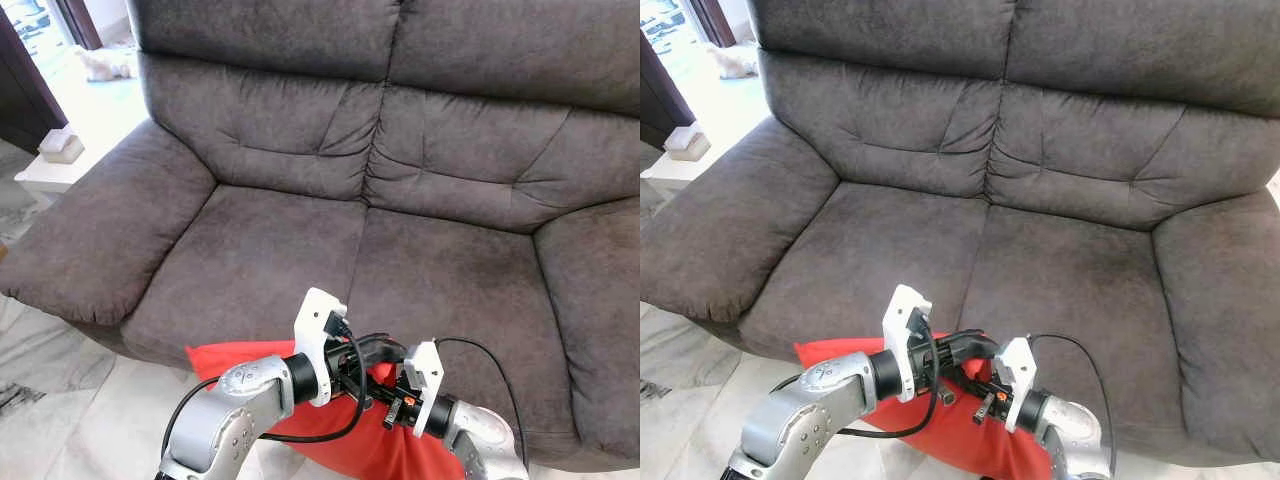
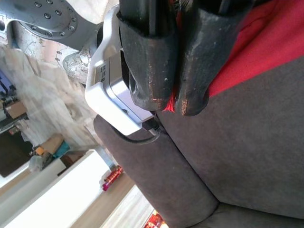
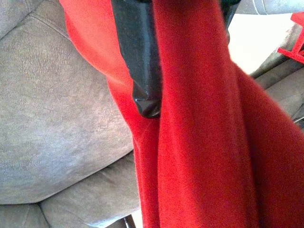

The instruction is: Move the pillow to the sofa from floor

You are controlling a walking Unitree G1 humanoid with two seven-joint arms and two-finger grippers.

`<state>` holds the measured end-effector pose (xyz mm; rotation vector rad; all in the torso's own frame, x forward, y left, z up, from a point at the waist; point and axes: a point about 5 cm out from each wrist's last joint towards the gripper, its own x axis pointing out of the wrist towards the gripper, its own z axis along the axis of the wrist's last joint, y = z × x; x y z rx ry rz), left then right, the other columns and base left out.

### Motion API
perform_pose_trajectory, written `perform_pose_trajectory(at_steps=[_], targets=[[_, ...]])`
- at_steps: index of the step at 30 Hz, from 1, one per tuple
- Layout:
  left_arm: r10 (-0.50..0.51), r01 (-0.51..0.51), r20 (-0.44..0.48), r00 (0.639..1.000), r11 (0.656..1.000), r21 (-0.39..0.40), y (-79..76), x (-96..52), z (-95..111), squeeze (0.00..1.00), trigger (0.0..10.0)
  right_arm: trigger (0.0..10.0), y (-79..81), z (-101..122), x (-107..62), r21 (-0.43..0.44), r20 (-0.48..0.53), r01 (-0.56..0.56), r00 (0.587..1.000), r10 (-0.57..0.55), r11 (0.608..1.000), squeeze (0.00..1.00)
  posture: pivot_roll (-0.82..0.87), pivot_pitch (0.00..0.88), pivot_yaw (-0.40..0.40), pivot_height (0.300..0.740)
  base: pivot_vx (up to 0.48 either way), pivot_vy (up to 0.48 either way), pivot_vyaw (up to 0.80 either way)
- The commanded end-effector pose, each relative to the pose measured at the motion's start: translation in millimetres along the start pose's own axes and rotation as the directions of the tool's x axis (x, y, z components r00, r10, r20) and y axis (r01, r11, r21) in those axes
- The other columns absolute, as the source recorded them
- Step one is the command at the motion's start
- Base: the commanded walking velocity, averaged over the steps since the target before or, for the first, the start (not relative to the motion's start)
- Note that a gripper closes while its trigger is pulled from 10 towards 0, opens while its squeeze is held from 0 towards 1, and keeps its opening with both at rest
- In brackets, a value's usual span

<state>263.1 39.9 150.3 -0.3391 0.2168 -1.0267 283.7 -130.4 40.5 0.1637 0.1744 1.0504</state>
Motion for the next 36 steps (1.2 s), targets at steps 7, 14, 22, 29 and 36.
perform_pose_trajectory(at_steps=[7,14,22,29,36], targets=[[-0.13,0.118,0.156,0.979,0.989,0.085,-23.1,11.5,33.2,0.0,10.0,0.0,9.1,-12.0,5.2,0.054,-0.039,-0.042,0.998,0.045,0.998,0.0,0.21,0.206,-0.015,0.737,0.0,0.0,0.43],[-0.106,0.091,0.148,0.983,0.991,0.1,-19.1,11.7,31.2,0.0,10.0,0.0,7.4,-10.4,4.7,0.051,-0.035,-0.032,0.999,0.034,0.998,0.0,0.21,0.202,-0.017,0.737,0.0,0.0,0.45],[-0.103,0.088,0.135,0.985,0.989,0.116,-18.8,10.9,29.0,0.0,10.0,0.0,7.2,-10.2,5.5,0.052,-0.035,-0.028,0.999,0.029,0.998,0.0,0.21,0.194,-0.014,0.737,0.0,0.0,0.45],[-0.102,0.085,0.129,0.986,0.988,0.129,-18.0,10.9,27.4,0.0,10.0,0.0,6.8,-10.9,5.5,0.048,-0.04,-0.02,0.999,0.022,0.999,0.0,0.21,0.188,-0.014,0.737,0.0,0.0,0.45],[-0.1,0.082,0.126,0.987,0.987,0.136,-17.9,11.2,26.2,0.0,10.0,0.0,5.6,-10.6,3.8,0.047,-0.042,-0.016,0.999,0.018,0.999,0.0,0.2,0.188,-0.016,0.737,0.0,0.0,0.45]])
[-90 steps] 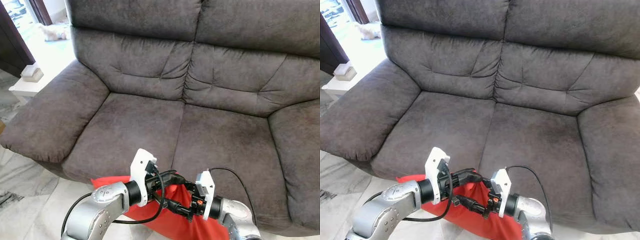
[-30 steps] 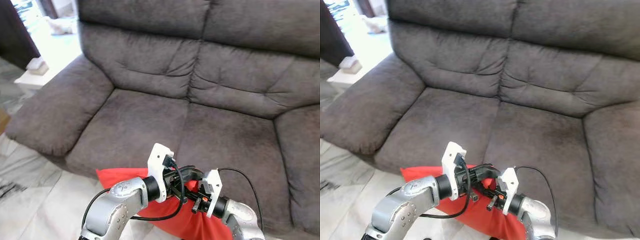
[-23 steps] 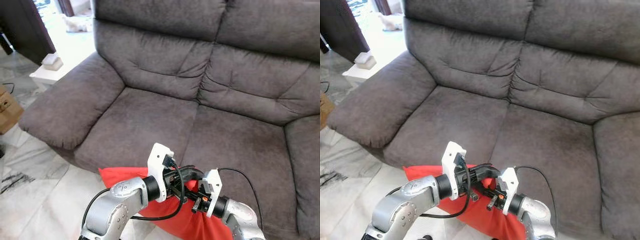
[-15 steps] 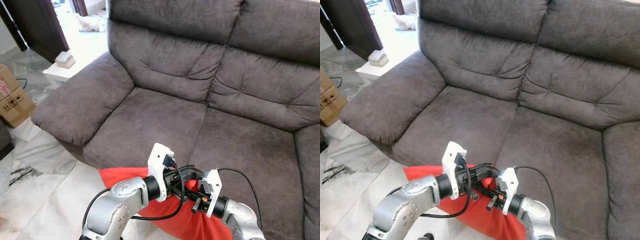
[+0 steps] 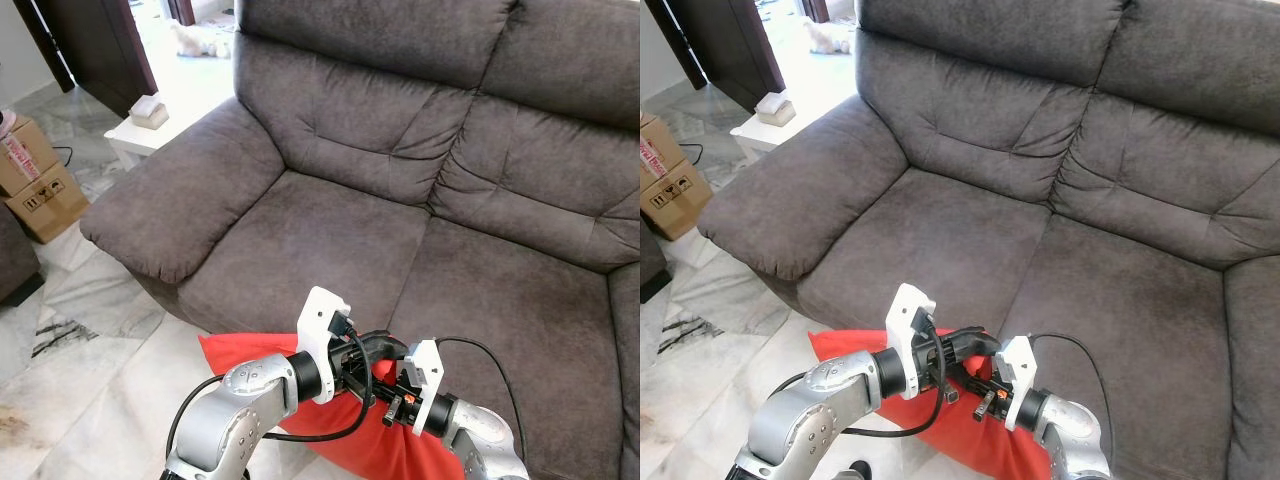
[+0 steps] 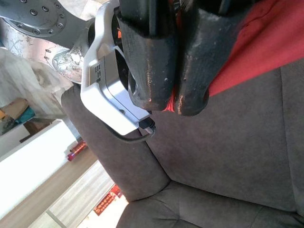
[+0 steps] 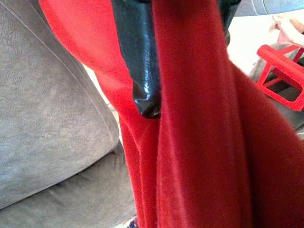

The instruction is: Move the pillow to the sofa from floor

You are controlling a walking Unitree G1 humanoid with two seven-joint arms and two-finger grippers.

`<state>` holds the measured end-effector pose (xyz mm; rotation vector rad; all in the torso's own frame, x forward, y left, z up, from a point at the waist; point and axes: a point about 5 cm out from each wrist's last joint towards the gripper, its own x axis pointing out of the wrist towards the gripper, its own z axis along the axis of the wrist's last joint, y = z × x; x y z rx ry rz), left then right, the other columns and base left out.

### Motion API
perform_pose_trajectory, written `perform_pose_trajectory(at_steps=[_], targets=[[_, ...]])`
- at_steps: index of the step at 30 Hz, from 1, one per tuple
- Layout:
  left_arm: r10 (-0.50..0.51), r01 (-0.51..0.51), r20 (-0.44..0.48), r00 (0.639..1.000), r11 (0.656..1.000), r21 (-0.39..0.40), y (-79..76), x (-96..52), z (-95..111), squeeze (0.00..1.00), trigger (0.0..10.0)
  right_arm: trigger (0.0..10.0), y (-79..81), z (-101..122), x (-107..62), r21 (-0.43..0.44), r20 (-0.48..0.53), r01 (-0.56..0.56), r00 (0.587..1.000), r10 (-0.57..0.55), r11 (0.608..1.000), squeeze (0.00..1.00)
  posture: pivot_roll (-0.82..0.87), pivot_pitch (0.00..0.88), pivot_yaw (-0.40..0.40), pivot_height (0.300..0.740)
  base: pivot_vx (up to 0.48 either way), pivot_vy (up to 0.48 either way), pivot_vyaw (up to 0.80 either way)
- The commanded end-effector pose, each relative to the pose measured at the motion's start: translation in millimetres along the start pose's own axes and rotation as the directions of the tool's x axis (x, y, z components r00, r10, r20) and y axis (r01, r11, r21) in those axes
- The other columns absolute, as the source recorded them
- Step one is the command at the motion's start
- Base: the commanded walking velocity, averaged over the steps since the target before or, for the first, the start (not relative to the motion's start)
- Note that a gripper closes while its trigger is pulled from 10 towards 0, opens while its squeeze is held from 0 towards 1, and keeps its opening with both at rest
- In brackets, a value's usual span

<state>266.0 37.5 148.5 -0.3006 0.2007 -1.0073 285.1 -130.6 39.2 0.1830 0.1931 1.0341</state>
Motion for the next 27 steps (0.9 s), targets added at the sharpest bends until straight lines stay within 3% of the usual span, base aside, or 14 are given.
perform_pose_trajectory(at_steps=[1,16,17,18,27], targets=[[-0.117,0.104,0.131,0.985,0.99,0.099,-18.7,7.2,27.9,0.0,10.0,0.0,6.9,-9.7,3.1,0.022,-0.038,-0.031,0.999,0.032,0.999,0.0,0.2,0.188,-0.015,0.737,0.0,0.0,0.45],[-0.117,0.102,0.118,0.986,0.987,0.126,-18.1,6.5,26.4,0.0,10.0,0.0,6.9,-10.6,2.8,0.021,-0.043,-0.029,0.999,0.03,0.999,0.0,0.2,0.188,-0.015,0.737,0.0,0.0,0.44],[-0.117,0.101,0.118,0.986,0.987,0.126,-18.0,6.6,26.3,0.17,10.0,0.0,6.9,-10.6,2.7,0.021,-0.043,-0.029,0.999,0.03,0.999,0.0,0.2,0.188,-0.015,0.737,0.0,0.0,0.43],[-0.12,0.106,0.117,0.986,0.987,0.123,-18.2,6.5,26.1,1.0,10.0,0.0,6.7,-10.6,2.6,0.021,-0.044,-0.028,0.999,0.029,0.999,0.0,0.2,0.188,-0.015,0.737,0.0,0.0,0.43],[-0.156,0.143,0.087,0.984,0.98,0.14,-19.3,0.8,26.5,1.0,10.0,0.0,6.0,-11.8,1.9,0.018,-0.052,-0.014,0.999,0.015,1.0,0.0,0.21,0.192,-0.014,0.737,0.0,0.0,0.42]])
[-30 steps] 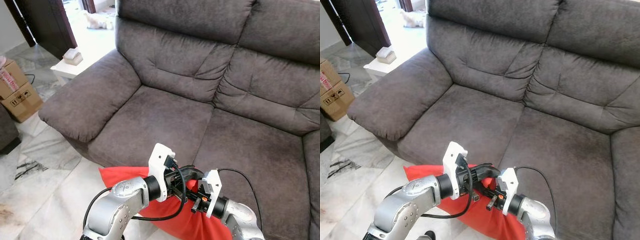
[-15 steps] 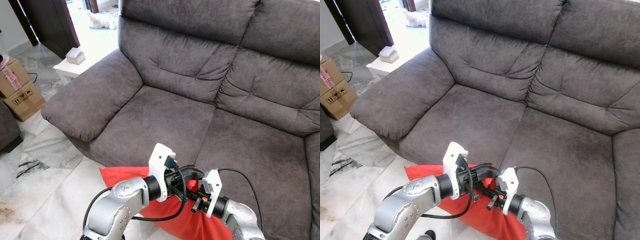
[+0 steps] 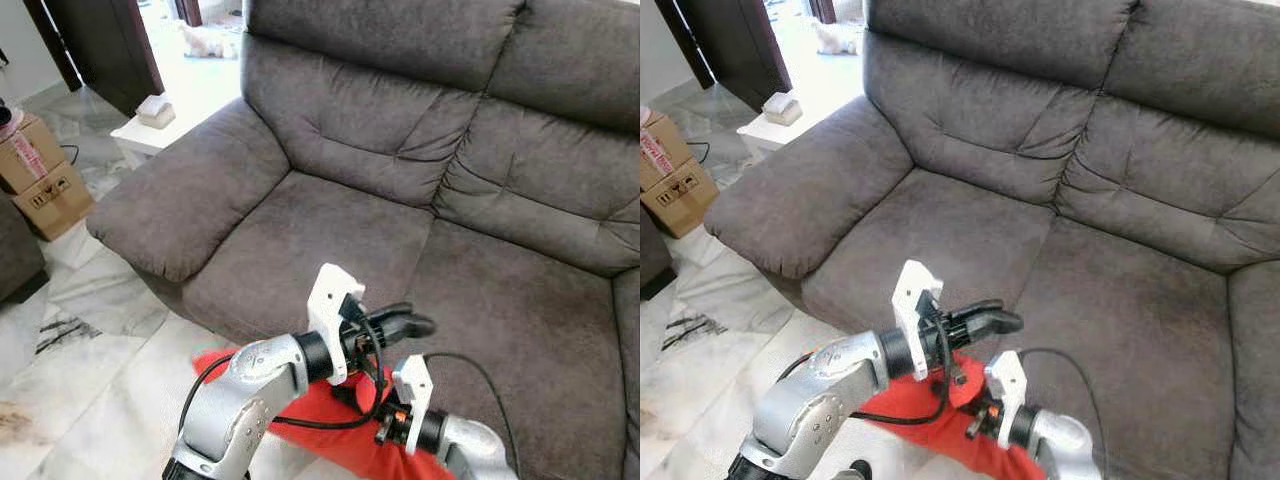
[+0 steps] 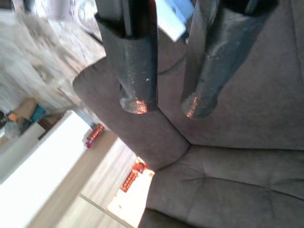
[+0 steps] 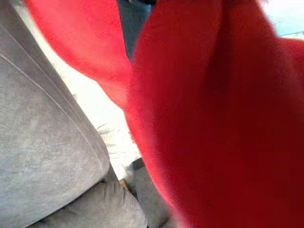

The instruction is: Move the pillow to the sofa from floor

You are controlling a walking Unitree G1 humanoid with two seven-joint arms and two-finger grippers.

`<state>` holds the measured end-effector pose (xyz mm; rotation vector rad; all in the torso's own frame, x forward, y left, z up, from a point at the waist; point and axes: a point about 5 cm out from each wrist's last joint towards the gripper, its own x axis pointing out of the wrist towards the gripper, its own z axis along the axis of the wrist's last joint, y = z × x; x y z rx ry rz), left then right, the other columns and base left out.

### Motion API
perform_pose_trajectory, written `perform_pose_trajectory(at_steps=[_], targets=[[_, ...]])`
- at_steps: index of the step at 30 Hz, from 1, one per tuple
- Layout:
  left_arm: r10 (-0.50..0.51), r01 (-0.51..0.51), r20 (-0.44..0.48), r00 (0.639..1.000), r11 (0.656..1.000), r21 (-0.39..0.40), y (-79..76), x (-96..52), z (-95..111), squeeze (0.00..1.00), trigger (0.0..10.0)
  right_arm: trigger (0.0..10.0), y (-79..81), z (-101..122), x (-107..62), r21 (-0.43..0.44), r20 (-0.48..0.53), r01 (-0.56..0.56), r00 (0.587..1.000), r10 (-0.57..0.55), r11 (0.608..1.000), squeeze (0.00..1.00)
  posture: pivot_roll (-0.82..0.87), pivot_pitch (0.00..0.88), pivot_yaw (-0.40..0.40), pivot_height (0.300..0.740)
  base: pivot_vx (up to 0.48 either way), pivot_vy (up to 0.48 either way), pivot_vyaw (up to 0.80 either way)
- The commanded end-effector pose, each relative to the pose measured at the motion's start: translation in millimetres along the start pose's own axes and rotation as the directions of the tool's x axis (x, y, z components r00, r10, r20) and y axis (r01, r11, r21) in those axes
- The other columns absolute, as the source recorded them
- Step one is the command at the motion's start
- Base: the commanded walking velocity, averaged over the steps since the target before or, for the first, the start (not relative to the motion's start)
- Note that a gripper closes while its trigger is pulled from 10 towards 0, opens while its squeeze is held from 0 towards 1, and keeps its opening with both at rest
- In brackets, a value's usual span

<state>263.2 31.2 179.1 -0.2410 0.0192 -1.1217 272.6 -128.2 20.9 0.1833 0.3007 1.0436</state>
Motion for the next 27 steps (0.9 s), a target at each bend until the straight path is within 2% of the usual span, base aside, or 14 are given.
perform_pose_trajectory(at_steps=[1,5,7,8,9,10,11,12,13,18,19,20,21,27], targets=[[-0.034,0.035,-0.018,0.999,0.999,0.008,-3.6,-4.7,1,1.0,10.0,0.0,-1.0,9,3.4,-0.034,0.035,-0.003,0.999,0.004,0.999,0.0,0.21,0.193,-0.013,0.737,0.0,0.0,0.42],[-0.043,0.056,-0.129,0.991,0.994,0.099,3.7,-31.0,3,1.0,10.0,0.0,-4.4,6,0.1,-0.035,0.024,0.044,0.999,-0.043,0.998,0.0,0.21,0.193,-0.01,0.737,0.0,0.0,0.42],[0.013,0.014,-0.181,0.983,0.989,0.147,12.5,-43.3,1,1.0,10.0,0.0,-6.5,5,-2.0,-0.04,0.016,0.07,0.997,-0.07,0.997,0.0,0.21,0.197,-0.009,0.737,0.0,0.0,0.41],[0.102,-0.044,-0.251,0.963,0.973,0.228,24.5,-61.1,-3,1.0,10.0,0.0,-9.8,3,-5.4,-0.047,-0.004,0.115,0.993,-0.115,0.992,0.0,0.21,0.199,-0.007,0.737,0.0,0.0,0.4],[0.102,-0.044,-0.251,0.963,0.973,0.228,24.5,-61.1,-3,1.0,10.0,0.0,-9.8,3,-5.4,-0.047,-0.004,0.115,0.993,-0.115,0.992,0.0,0.21,0.199,-0.007,0.737,0.0,0.0,0.4],[0.193,-0.102,-0.308,0.932,0.952,0.288,34.6,-83.5,-7,1.0,10.0,0.0,-13.7,-1,-9.7,-0.058,-0.033,0.166,0.985,-0.168,0.984,0.0,0.22,0.205,-0.006,0.737,0.0,0.0,0.0],[0.193,-0.102,-0.308,0.932,0.952,0.288,34.6,-83.5,-7,1.0,10.0,0.0,-13.7,-1,-9.7,-0.058,-0.033,0.166,0.985,-0.168,0.984,0.0,0.22,0.205,-0.006,0.737,0.0,0.0,0.0],[0.226,-0.124,-0.327,0.918,0.944,0.305,37.6,-93.5,-8,0.0,10.0,0.0,-15.3,-2,-11.4,-0.065,-0.041,0.188,0.981,-0.191,0.98,0.0,0.22,0.205,-0.006,0.737,0.0,0.0,0.0],[0.283,-0.162,-0.368,0.886,0.932,0.325,42.2,-114.2,-12,0.0,10.0,0.0,-19.3,-2,-14.4,-0.078,-0.058,0.237,0.969,-0.242,0.968,0.0,0.22,0.21,-0.006,0.737,0.0,0.0,0.0],[0.311,-0.159,-0.474,0.824,0.929,0.333,41.0,-143.0,-23,0.0,10.0,0.0,-24.1,-2,-17.2,-0.104,-0.075,0.291,0.951,-0.3,0.951,0.0,0.23,0.216,-0.007,0.737,0.0,0.0,0.0],[0.329,-0.134,-0.552,0.766,0.922,0.363,39.6,-158.8,-35,0.0,10.0,0.0,-26.2,-1,-17.9,-0.112,-0.078,0.311,0.944,-0.32,0.944,0.0,0.23,0.219,-0.006,0.737,0.0,0.0,0.0],[0.329,-0.134,-0.552,0.766,0.922,0.363,39.6,-158.8,-35,0.0,10.0,0.0,-26.2,-1,-17.9,-0.112,-0.078,0.311,0.944,-0.32,0.944,0.0,0.23,0.219,-0.006,0.737,0.0,0.0,0.0],[0.36,-0.123,-0.604,0.711,0.91,0.397,40.2,-171.6,-50,0.0,10.0,0.0,-28.0,2,-17.4,-0.11,-0.065,0.323,0.941,-0.331,0.94,0.0,0.23,0.22,-0.005,0.737,0.0,0.0,0.0],[0.418,-0.167,-0.618,0.666,0.891,0.422,41.3,-188.7,-70,0.0,10.0,0.0,-30.8,10,-16.4,-0.121,-0.038,0.326,0.942,-0.333,0.938,0.0,0.23,0.226,-0.006,0.737,0.0,0.0,0.0]])
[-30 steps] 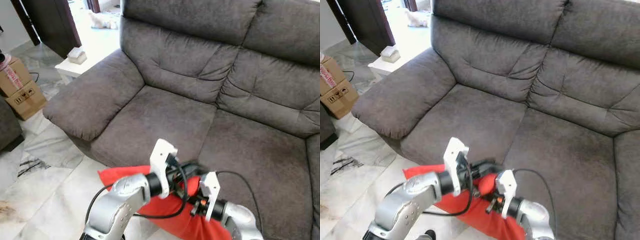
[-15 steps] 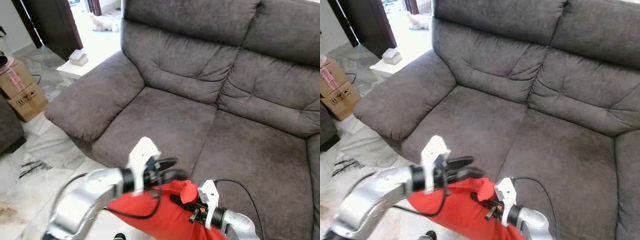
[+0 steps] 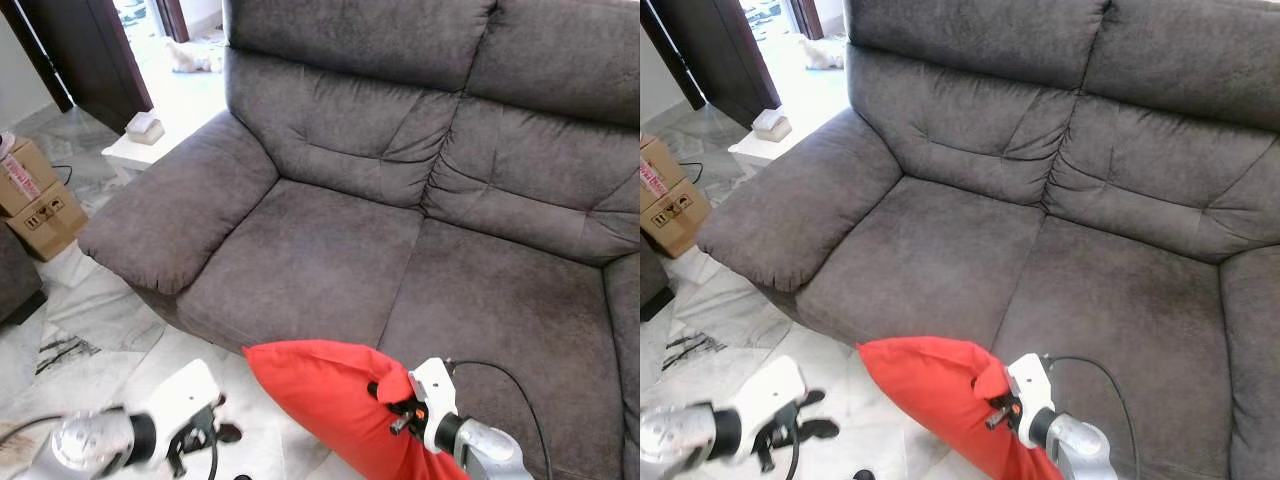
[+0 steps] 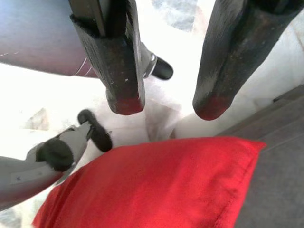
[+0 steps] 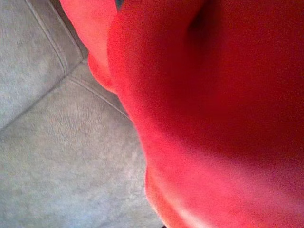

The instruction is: Move the pillow to the sofa from floor

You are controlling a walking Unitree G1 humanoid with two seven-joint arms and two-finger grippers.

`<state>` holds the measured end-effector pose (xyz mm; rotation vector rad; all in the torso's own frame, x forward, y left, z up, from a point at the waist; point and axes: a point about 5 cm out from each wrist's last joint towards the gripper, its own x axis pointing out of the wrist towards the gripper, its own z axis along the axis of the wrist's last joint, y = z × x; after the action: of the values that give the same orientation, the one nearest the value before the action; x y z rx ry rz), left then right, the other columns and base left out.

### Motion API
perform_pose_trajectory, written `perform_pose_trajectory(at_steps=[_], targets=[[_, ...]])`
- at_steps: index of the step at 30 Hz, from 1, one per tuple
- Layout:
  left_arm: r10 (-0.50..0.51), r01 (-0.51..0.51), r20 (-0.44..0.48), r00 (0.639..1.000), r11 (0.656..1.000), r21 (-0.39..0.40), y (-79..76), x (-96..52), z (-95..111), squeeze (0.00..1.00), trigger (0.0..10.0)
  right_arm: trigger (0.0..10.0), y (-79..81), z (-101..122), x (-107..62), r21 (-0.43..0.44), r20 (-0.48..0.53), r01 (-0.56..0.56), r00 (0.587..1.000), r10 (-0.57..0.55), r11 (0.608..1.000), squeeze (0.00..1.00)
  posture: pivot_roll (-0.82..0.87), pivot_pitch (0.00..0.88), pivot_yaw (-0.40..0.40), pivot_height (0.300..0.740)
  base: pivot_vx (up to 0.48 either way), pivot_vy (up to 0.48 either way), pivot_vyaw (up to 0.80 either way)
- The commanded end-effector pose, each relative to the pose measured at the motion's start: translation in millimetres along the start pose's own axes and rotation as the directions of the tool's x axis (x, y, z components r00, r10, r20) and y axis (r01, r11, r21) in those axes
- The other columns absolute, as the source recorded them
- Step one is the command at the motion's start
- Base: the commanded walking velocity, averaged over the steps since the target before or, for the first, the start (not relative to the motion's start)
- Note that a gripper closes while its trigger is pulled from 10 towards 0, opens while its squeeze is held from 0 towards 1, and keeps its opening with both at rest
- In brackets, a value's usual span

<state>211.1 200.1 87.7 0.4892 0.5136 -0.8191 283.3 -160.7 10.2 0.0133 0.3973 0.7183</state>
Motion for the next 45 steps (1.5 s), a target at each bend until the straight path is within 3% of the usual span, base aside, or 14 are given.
perform_pose_trajectory(at_steps=[1,3,5,6,7,9,10,13,26,28,31,35,44,45], targets=[[0.022,-0.022,-0.037,0.999,1.0,0.022,-1.7,-0.4,-12,0.0,10.0,0.0,-2.7,19,3.8,-0.052,0.077,-0.014,0.997,0.018,0.999,0.0,0.23,0.227,-0.006,0.737,0.0,0.0,0.0],[0.034,-0.032,-0.052,0.998,0.998,0.052,-2.2,-0.8,-16,0.0,10.0,0.0,-3.1,20,3.7,-0.057,0.082,-0.024,0.996,0.029,0.998,0.0,0.23,0.227,-0.007,0.737,0.0,0.0,0.0],[0.05,-0.05,-0.036,0.998,0.999,0.017,-1.8,-1.3,-20,0.0,10.0,0.0,-3.4,23,2.9,-0.071,0.088,-0.048,0.995,0.054,0.996,0.0,0.23,0.228,-0.007,0.737,0.0,0.0,0.0],[0.075,-0.074,-0.035,0.997,0.997,0.031,0.2,-1.8,-25,0.0,10.0,0.0,-2.3,26,1.7,-0.069,0.1,-0.106,0.989,0.112,0.992,0.0,0.23,0.228,-0.006,0.737,0.0,0.0,0.0],[0.085,-0.084,-0.023,0.996,0.996,0.033,1.1,-2.1,-28,0.32,10.0,0.0,-1.0,28,0.6,-0.083,0.103,-0.153,0.982,0.161,0.985,0.0,0.23,0.228,-0.006,0.737,0.0,0.0,0.0],[0.086,-0.085,-0.019,0.996,0.996,0.03,1.1,-2.2,-28,0.32,10.0,0.0,-0.7,28,0.4,-0.088,0.102,-0.16,0.98,0.169,0.983,0.0,0.23,0.228,-0.006,0.737,0.0,0.0,0.0],[0.076,-0.076,-0.023,0.997,0.997,0.024,-0.3,-2.2,-33,1.0,10.0,0.0,1.2,28,-0.9,-0.089,0.087,-0.223,0.969,0.231,0.971,0.0,0.22,0.227,-0.007,0.737,0.0,0.0,0.0],[0.062,-0.059,-0.055,0.997,0.997,0.055,-5.2,-2.1,-45,1.0,10.0,0.0,4.9,25,-3.9,-0.081,0.051,-0.324,0.943,0.329,0.942,0.0,0.22,0.227,-0.007,0.737,0.0,0.0,0.0],[0.033,-0.032,-0.015,0.999,0.997,0.072,-13.3,0.5,-53,1.0,10.0,0.0,13.3,15,-13.5,-0.085,-0.062,-0.515,0.857,0.511,0.853,0.0,0.22,0.222,-0.013,0.737,0.0,0.0,0.0],[-0.047,0.048,-0.013,0.999,0.996,0.079,-22.0,-1.4,-53,1.0,10.0,0.0,14.6,20,-12.5,-0.083,-0.048,-0.539,0.842,0.537,0.838,0.0,0.22,0.216,-0.014,0.737,0.0,0.0,0.0],[-0.065,0.066,-0.015,0.998,0.994,0.082,-24.2,-1.7,-54,1.0,10.0,0.0,15.2,21,-12.4,-0.083,-0.046,-0.549,0.836,0.547,0.831,0.0,0.22,0.216,-0.014,0.737,0.0,0.0,0.0],[-0.146,0.154,-0.074,0.987,0.981,0.122,-36.4,-3.7,-67,1.0,10.0,0.0,20.4,25,-12.6,-0.083,-0.048,-0.622,0.783,0.62,0.779,0.0,0.22,0.207,-0.015,0.737,0.0,0.0,0.0],[-0.118,0.128,-0.075,0.99,0.981,0.145,-35.0,-1.1,-70,1.0,10.0,0.0,24.1,29,-13.0,-0.093,-0.033,-0.651,0.758,0.651,0.753,0.0,0.22,0.198,-0.015,0.737,0.0,0.0,0.0],[-0.066,0.073,-0.053,0.996,0.985,0.154,-29.8,1.5,-69,1.0,10.0,0.0,24.2,31,-14.4,-0.098,-0.034,-0.66,0.75,0.66,0.745,0.0,0.21,0.19,-0.016,0.737,0.0,0.0,0.0]])
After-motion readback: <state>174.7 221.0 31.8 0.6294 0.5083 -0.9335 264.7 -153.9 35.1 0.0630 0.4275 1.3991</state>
